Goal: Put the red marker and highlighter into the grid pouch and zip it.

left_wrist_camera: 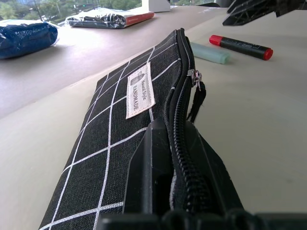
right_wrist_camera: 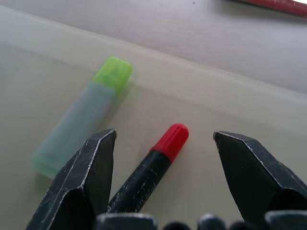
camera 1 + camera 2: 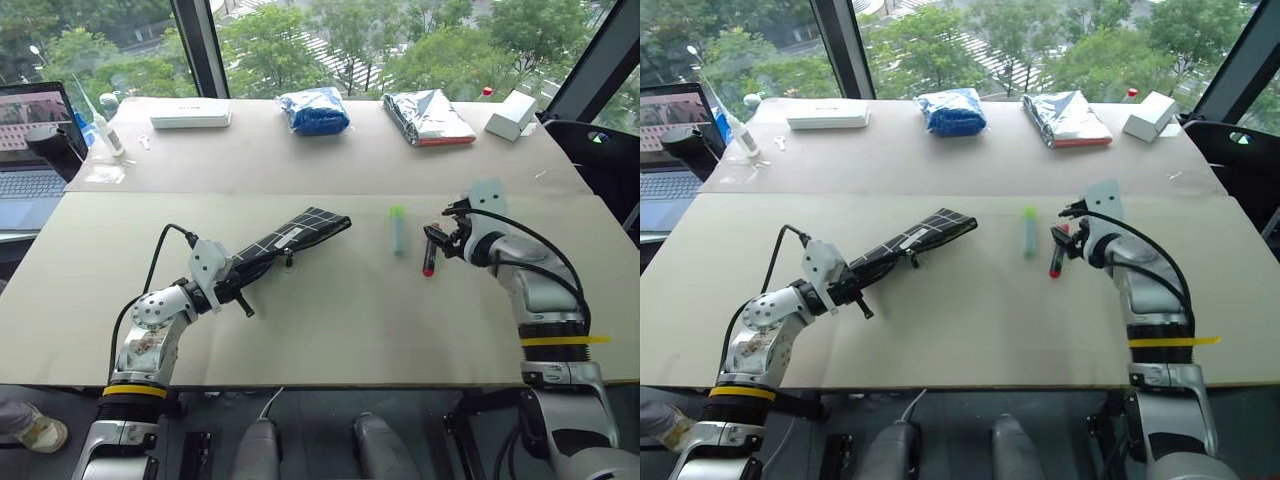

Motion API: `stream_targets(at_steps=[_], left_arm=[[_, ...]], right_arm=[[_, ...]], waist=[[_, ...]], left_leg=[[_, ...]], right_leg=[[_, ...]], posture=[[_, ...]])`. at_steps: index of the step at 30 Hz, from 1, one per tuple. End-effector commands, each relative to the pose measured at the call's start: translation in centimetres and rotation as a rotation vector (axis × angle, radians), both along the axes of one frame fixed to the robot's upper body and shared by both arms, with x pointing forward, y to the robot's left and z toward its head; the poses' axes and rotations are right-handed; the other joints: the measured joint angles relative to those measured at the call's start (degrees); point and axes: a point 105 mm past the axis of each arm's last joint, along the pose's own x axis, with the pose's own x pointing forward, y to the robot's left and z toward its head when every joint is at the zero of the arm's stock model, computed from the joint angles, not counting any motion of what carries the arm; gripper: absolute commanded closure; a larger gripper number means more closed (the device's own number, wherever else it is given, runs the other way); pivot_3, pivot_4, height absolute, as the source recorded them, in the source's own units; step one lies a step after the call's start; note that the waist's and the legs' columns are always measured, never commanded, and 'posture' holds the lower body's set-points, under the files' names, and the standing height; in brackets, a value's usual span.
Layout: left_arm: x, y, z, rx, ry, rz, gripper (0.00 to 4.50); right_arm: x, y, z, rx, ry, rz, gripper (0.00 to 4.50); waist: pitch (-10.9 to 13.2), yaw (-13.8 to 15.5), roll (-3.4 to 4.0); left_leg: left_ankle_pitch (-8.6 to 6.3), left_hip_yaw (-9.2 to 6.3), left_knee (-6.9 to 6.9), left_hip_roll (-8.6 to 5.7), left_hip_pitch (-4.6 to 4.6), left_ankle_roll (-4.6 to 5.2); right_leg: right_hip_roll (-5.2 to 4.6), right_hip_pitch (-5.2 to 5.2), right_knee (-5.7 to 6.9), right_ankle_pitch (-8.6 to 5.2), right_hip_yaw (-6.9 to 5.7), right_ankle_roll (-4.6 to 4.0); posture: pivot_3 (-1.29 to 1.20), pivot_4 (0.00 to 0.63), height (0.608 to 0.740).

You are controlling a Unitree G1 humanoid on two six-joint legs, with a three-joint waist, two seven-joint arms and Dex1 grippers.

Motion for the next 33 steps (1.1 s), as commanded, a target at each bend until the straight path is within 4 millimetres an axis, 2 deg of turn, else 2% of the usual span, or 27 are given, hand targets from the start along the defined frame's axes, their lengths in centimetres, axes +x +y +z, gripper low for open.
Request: stream_targets(at_steps=[1,11,15,18,20,24,25,29,30,33], left_arm=[[0.1,-0.2,1.0,0.004,-0.049,-0.011,4.5],[0.1,-0.1,1.0,-0.005,-0.05,0.0,4.5],[0.1,0.0,1.0,-0.008,-0.052,0.007,4.5],[0.1,0.1,1.1,-0.009,-0.056,0.014,4.5],[0.1,0.2,1.2,-0.009,-0.058,0.015,4.5],[0.1,0.2,1.3,-0.01,-0.06,0.015,4.5],[0.1,0.2,1.3,-0.01,-0.06,0.015,4.5],[0.0,0.1,1.5,-0.01,-0.063,0.011,4.5],[0.0,0.1,1.5,-0.01,-0.063,0.011,4.5],[0.0,0.2,1.6,-0.007,-0.06,0.005,4.5]], right_arm=[[-0.2,-0.4,1.2,0.002,-0.026,-0.061,0.88],[-1.1,1.3,-1.5,-0.015,0.067,-0.047,0.88],[-1.4,0.9,-2.8,-0.063,0.096,-0.061,0.88],[-1.8,-0.8,-4.8,-0.105,0.141,-0.12,1.63],[-2.1,-1.7,-5.7,-0.14,0.153,-0.143,2.33],[-2.3,-2.4,-6.4,-0.151,0.157,-0.164,3.6],[-2.3,-2.5,-6.3,-0.157,0.153,-0.169,3.92],[-1.7,-3.0,-5.2,-0.175,0.094,-0.192,3.97],[-1.3,-2.9,-4.3,-0.163,0.054,-0.188,3.97],[0.0,-1.0,0.2,-0.106,-0.13,-0.084,3.97]], waist=[[0.0,-0.15,0.0],[0.0,-0.35,0.0],[0.0,-0.34,0.0],[-0.01,-0.19,0.0],[-0.04,0.1,-0.04],[-0.1,0.89,-0.13],[-0.1,0.95,-0.13],[-0.1,1.07,-0.14],[-0.11,1.08,-0.15],[-0.1,0.98,-0.14]], left_leg=[[0.0,0.0,0.0,0.0,0.0,0.0],[0.0,-0.01,-0.01,0.01,0.01,0.0],[0.0,-0.01,0.0,0.0,0.01,0.0],[0.0,-0.03,0.0,0.0,0.03,0.0],[0.0,-0.03,0.01,-0.01,0.07,0.0],[0.0,-0.1,0.08,-0.04,0.13,0.0],[0.0,-0.14,0.09,-0.06,0.15,0.0],[0.0,-0.34,0.1,-0.16,0.39,0.0],[0.0,-0.39,0.12,-0.19,0.37,0.0],[0.0,-0.46,0.14,-0.22,0.32,0.0]], right_leg=[[0.0,0.0,0.0,0.0,0.0,0.0],[0.0,0.02,-0.01,0.0,0.0,0.0],[0.0,0.03,-0.01,0.0,0.0,0.0],[0.0,0.07,-0.02,0.0,-0.01,0.01],[0.0,0.15,-0.05,-0.01,-0.01,0.01],[0.0,0.34,-0.1,-0.02,0.0,0.03],[0.01,0.43,-0.14,-0.03,-0.01,0.04],[0.04,1.08,-0.56,-0.17,0.0,0.32],[0.04,1.1,-0.59,-0.18,0.0,0.37],[0.04,1.08,-0.59,-0.15,0.0,0.35]], posture=[[0.0,0.15,0.74],[0.0,0.15,0.74],[0.0,0.15,0.74],[0.0,0.15,0.74],[0.0,0.15,0.74],[0.0,0.15,0.74],[0.0,0.15,0.74],[0.0,0.15,0.74],[0.0,0.15,0.74],[0.0,0.15,0.74]])
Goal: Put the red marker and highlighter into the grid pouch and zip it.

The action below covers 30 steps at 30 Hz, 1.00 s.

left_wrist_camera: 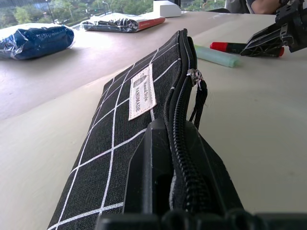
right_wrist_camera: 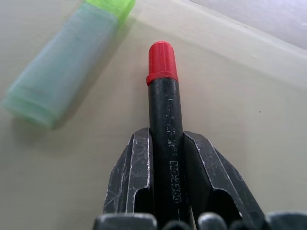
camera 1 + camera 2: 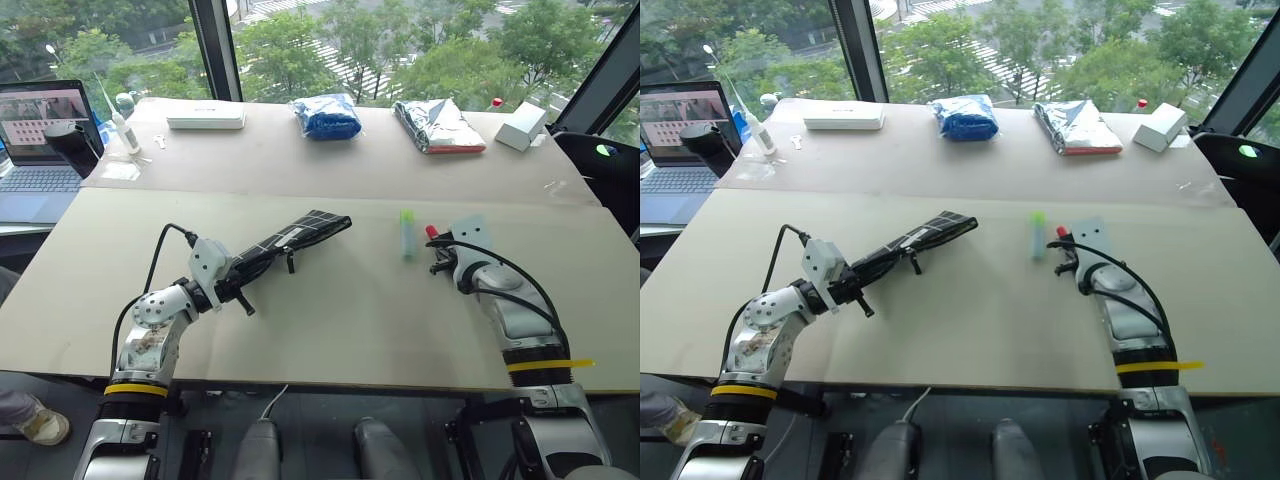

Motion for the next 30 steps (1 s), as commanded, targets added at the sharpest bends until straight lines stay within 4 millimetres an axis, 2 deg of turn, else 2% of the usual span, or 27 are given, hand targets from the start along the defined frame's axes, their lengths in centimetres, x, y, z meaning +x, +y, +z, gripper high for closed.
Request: stream_targets(at_steps=[1,4,6,7,9,11,13,19,25,30], left_arm=[[-0.2,0.1,1.5,0.001,-0.056,-0.009,4.5],[-0.2,0.2,1.5,0.002,-0.053,-0.011,4.5],[-0.2,0.2,1.5,0.003,-0.049,-0.015,4.5],[-0.2,0.1,1.5,0.005,-0.046,-0.018,4.5],[-0.3,0.0,1.4,0.008,-0.041,-0.029,4.5],[-0.4,-0.3,1.4,0.01,-0.039,-0.041,4.5],[-0.4,-0.4,1.4,0.012,-0.038,-0.048,4.5],[-0.4,-0.6,1.5,0.018,-0.037,-0.067,4.5],[-0.5,-0.9,1.6,0.018,-0.036,-0.08,4.5],[-0.5,-1.1,1.6,0.017,-0.036,-0.085,4.5]], right_arm=[[1.2,0.4,5.7,0.056,-0.218,0.072,3.97],[1.1,2.2,10.3,0.119,-0.381,0.22,3.97],[-0.2,4.5,12.0,0.072,-0.443,0.415,3.97],[-1.0,5.6,12.2,0.019,-0.452,0.521,3.97],[-3.2,7.7,11.3,-0.11,-0.423,0.751,3.97],[-4.4,8.2,9.3,-0.267,-0.354,0.891,3.97],[-4.8,8.3,8.3,-0.372,-0.333,0.955,3.97],[-4.8,9.1,7.8,-0.543,-0.392,1.045,3.97],[-4.2,10.8,7.1,-0.606,-0.419,1.096,3.97],[-3.9,11.4,6.9,-0.642,-0.428,1.12,3.97]], waist=[[0.01,-0.2,0.02],[0.11,-0.83,0.18],[0.12,-1.13,0.19],[0.12,-1.23,0.19],[0.12,-1.15,0.19],[0.11,-1.01,0.19],[0.12,-1.05,0.19],[0.12,-1.11,0.19],[0.12,-1.16,0.19],[0.12,-0.98,0.19]], left_leg=[[0.0,-0.01,-0.01,0.0,-0.05,0.0],[0.0,-0.03,-0.04,0.0,-0.13,0.0],[0.0,-0.09,-0.11,0.0,-0.13,0.0],[0.0,-0.11,-0.13,0.0,-0.12,0.0],[0.0,-0.16,-0.14,0.0,-0.14,0.01],[0.0,-0.22,-0.13,-0.03,-0.18,0.01],[0.0,-0.23,-0.08,-0.03,-0.18,0.0],[0.0,-0.27,-0.06,-0.06,-0.16,0.0],[0.0,-0.29,-0.07,-0.05,-0.15,0.0],[0.0,-0.28,-0.06,-0.06,-0.16,0.0]], right_leg=[[0.0,-0.08,0.02,0.01,0.0,-0.02],[0.01,-0.18,0.03,0.11,0.0,-0.19],[0.03,-0.18,0.03,0.1,0.0,-0.18],[0.03,-0.18,0.03,0.09,-0.01,-0.17],[0.03,-0.16,0.0,0.09,-0.05,-0.16],[0.01,-0.09,-0.12,0.07,-0.11,-0.13],[0.0,-0.06,-0.12,0.07,-0.13,-0.13],[0.01,-0.1,-0.02,0.03,-0.13,-0.08],[0.01,-0.1,-0.01,0.06,-0.13,-0.14],[0.0,-0.09,0.0,0.07,-0.14,-0.15]], posture=[[0.0,0.15,0.74],[0.0,0.15,0.74],[0.0,0.15,0.74],[0.0,0.15,0.74],[0.0,0.15,0.74],[0.0,0.15,0.74],[0.0,0.15,0.74],[0.0,0.15,0.74],[0.0,0.15,0.74],[0.0,0.15,0.74]])
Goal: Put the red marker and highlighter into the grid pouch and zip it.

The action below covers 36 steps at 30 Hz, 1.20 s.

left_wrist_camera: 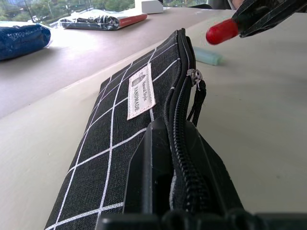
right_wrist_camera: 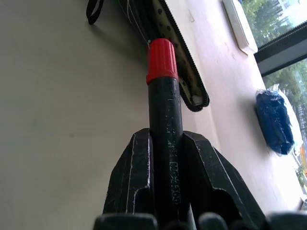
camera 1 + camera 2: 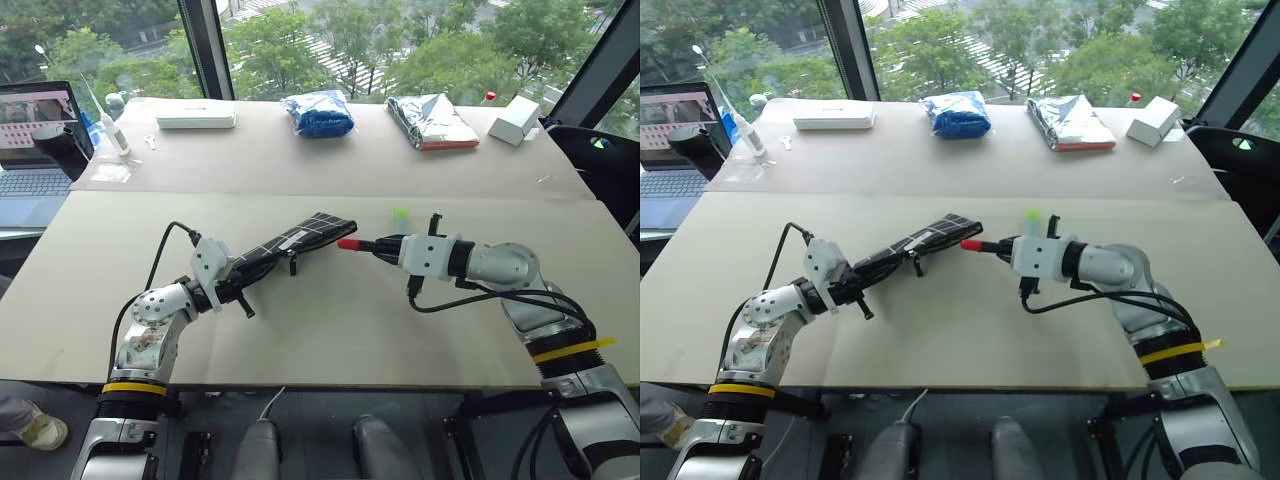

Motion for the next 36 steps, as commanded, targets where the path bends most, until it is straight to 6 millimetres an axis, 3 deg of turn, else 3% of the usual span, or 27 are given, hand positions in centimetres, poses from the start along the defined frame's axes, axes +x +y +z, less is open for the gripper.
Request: stream_targets(at_steps=[1,10,17,29,35,36], left_arm=[[-0.1,-0.5,1.3,-0.006,-0.045,-0.025,4.5],[-0.9,-1.4,0.5,-0.007,-0.028,-0.044,4.5],[-1.2,-2.0,-0.1,-0.002,-0.012,-0.065,4.5],[-1.2,-2.3,0.0,-0.012,-0.008,-0.078,4.5],[-1.2,-2.2,0.2,-0.017,-0.011,-0.068,4.5],[-1.3,-2.1,0.2,-0.018,-0.012,-0.065,4.5]], right_arm=[[0.3,0.8,1.5,-0.009,-0.078,0.036,3.97],[0.8,1.9,2.0,-0.012,-0.092,0.064,3.97],[1.1,3.2,0.5,-0.111,-0.125,0.118,3.97],[0.0,9.9,-0.6,-0.142,-0.209,0.34,3.97],[-0.6,11.8,-0.8,-0.109,-0.192,0.397,3.97],[-0.6,11.8,-0.9,-0.104,-0.173,0.399,3.48]], waist=[[0.0,0.05,0.0],[0.0,0.26,0.0],[0.0,0.48,0.0],[0.0,0.42,0.0],[0.0,0.52,0.01],[0.0,0.51,0.01]], left_leg=[[0.0,0.0,0.01,0.0,0.0,0.0],[0.0,-0.03,0.0,0.0,0.02,0.0],[0.0,-0.03,0.01,0.0,0.04,0.0],[0.01,-0.05,0.0,0.0,0.04,-0.01],[0.01,-0.06,0.02,0.0,0.04,-0.01],[0.01,-0.07,0.01,0.0,0.04,-0.01]], right_leg=[[0.0,0.0,0.0,0.0,0.0,0.0],[0.01,0.01,0.02,0.01,-0.01,-0.02],[0.01,0.01,0.04,0.01,-0.01,-0.03],[0.01,0.0,0.07,0.01,-0.03,-0.04],[0.01,0.01,0.09,0.02,-0.05,-0.04],[0.01,0.01,0.09,0.02,-0.06,-0.04]], posture=[[0.0,0.15,0.74],[0.0,0.15,0.74],[0.0,0.15,0.74],[0.0,0.15,0.74],[0.0,0.15,0.74],[0.0,0.15,0.74]])
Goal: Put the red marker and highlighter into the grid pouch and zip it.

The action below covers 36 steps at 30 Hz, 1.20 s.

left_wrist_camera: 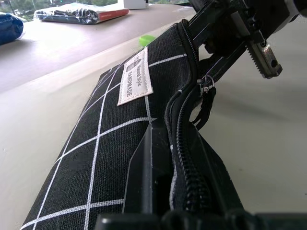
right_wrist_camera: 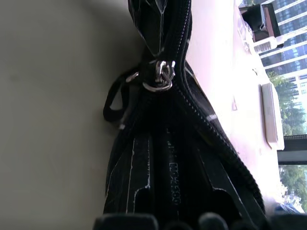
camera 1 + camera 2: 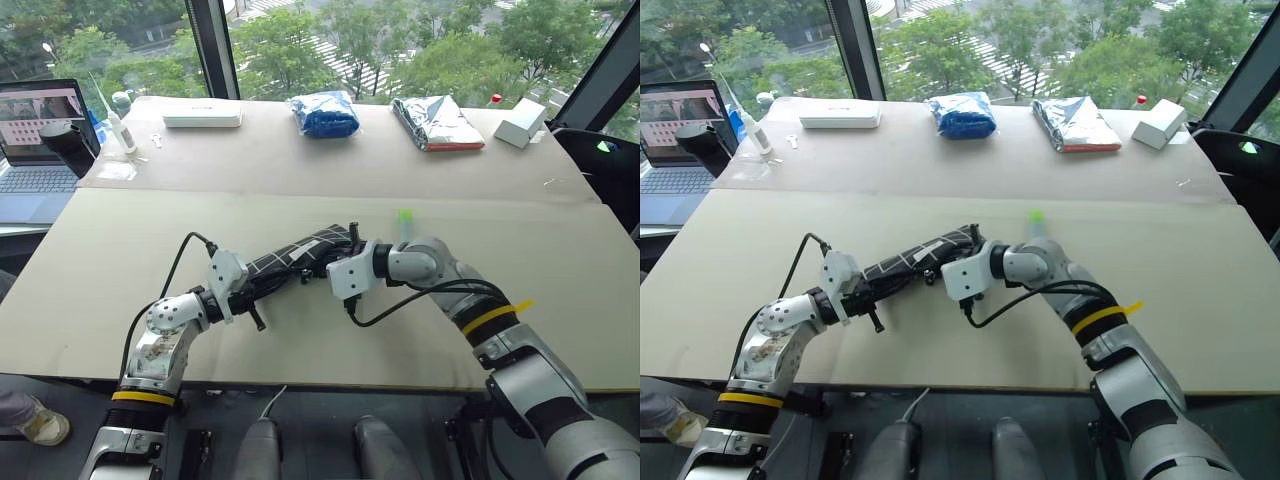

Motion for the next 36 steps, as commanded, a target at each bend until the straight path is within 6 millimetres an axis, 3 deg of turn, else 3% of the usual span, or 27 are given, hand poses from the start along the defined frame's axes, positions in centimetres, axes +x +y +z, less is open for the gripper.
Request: stream_targets(at_steps=[1,6,12,15,17,21,23,24,28,36], left_arm=[[-0.1,-0.3,1.5,-0.014,-0.054,-0.007,4.5],[-0.2,-0.1,1.5,-0.015,-0.054,0.002,4.5],[-0.2,-0.1,1.4,-0.014,-0.053,0.007,4.5],[-0.2,-0.1,1.4,-0.013,-0.051,0.008,4.5],[-0.2,-0.1,1.4,-0.012,-0.05,0.008,4.5],[-0.2,-0.1,1.4,-0.009,-0.049,0.008,4.5],[-0.2,0.0,1.4,-0.008,-0.047,0.008,4.5],[-0.1,0.0,1.4,-0.006,-0.046,0.007,4.5],[0.0,0.0,1.5,-0.004,-0.047,0.004,4.5],[0.1,-0.1,1.4,-0.004,-0.047,0.003,4.5]], right_arm=[[-1.1,1.5,1.4,0.048,-0.014,0.094,2.95],[0.6,0.2,2.6,0.079,-0.034,0.004,1.42],[1.8,-2.8,5.0,0.158,-0.016,-0.06,1.42],[1.9,-5.4,6.7,0.267,0.129,-0.12,1.42],[1.2,-8.4,6.8,0.311,0.356,-0.183,1.42],[-0.2,-10.9,7.5,0.413,0.583,-0.219,1.42],[0.6,-12.4,8.6,0.542,0.606,-0.278,1.42],[1.9,-13.2,8.8,0.61,0.58,-0.369,1.42],[5.9,-14.6,7.1,0.739,0.522,-0.706,1.42],[7.8,-15.0,2.2,0.791,0.513,-1.073,1.42]], waist=[[0.0,-0.05,0.0],[0.0,-0.25,0.01],[0.01,0.01,0.01],[0.01,-0.02,0.01],[0.01,0.14,0.02],[0.01,0.28,0.02],[0.01,-0.34,0.03],[0.01,-0.46,0.03],[0.01,-1.01,0.03],[0.02,-1.0,0.04]], left_leg=[[0.0,-0.01,0.0,0.0,0.0,0.0],[0.0,-0.03,-0.01,0.0,0.01,0.0],[0.0,-0.04,-0.01,0.0,0.0,0.0],[0.0,-0.04,0.0,0.0,0.0,0.0],[0.0,-0.06,0.0,0.01,-0.01,0.0],[0.0,-0.11,0.01,0.01,-0.01,0.01],[0.0,-0.12,0.01,0.01,0.03,0.01],[0.01,-0.12,0.0,0.01,0.05,0.02],[0.01,-0.13,-0.02,0.01,0.04,0.02],[0.01,-0.13,-0.04,0.0,-0.09,0.02]], right_leg=[[0.0,0.01,0.0,0.0,-0.01,0.0],[0.0,0.0,0.03,0.0,-0.03,-0.01],[0.0,0.01,0.01,0.0,-0.06,-0.02],[0.0,0.02,0.01,0.0,-0.06,-0.02],[0.0,0.03,0.01,0.0,-0.06,-0.02],[-0.01,0.09,-0.01,-0.01,-0.13,-0.02],[0.02,0.07,0.03,-0.02,-0.13,-0.06],[0.02,0.07,0.04,-0.02,-0.13,-0.07],[0.03,0.03,0.05,-0.02,-0.13,-0.08],[0.01,-0.06,0.03,-0.03,-0.14,-0.08]], posture=[[0.0,0.15,0.74],[0.0,0.15,0.74],[0.0,0.15,0.74],[0.0,0.15,0.74],[0.0,0.15,0.74],[0.0,0.15,0.74],[0.0,0.15,0.74],[0.0,0.15,0.74],[0.0,0.15,0.74],[0.0,0.15,0.74]])
